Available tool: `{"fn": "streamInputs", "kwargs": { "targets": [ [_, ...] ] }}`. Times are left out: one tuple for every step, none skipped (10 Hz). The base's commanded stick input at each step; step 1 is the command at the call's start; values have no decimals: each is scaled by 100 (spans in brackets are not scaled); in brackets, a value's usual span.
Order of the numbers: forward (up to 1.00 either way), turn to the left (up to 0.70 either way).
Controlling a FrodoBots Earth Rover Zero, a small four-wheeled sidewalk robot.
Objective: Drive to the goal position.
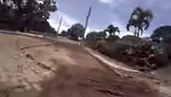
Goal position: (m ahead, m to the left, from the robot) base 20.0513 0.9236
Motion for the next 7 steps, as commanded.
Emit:
{"fn": "streamInputs", "kwargs": {
  "targets": [
    [100,0],
    [100,0],
    [100,0],
    [100,0],
    [100,0],
    [100,0],
    [100,0]
  ]
}}
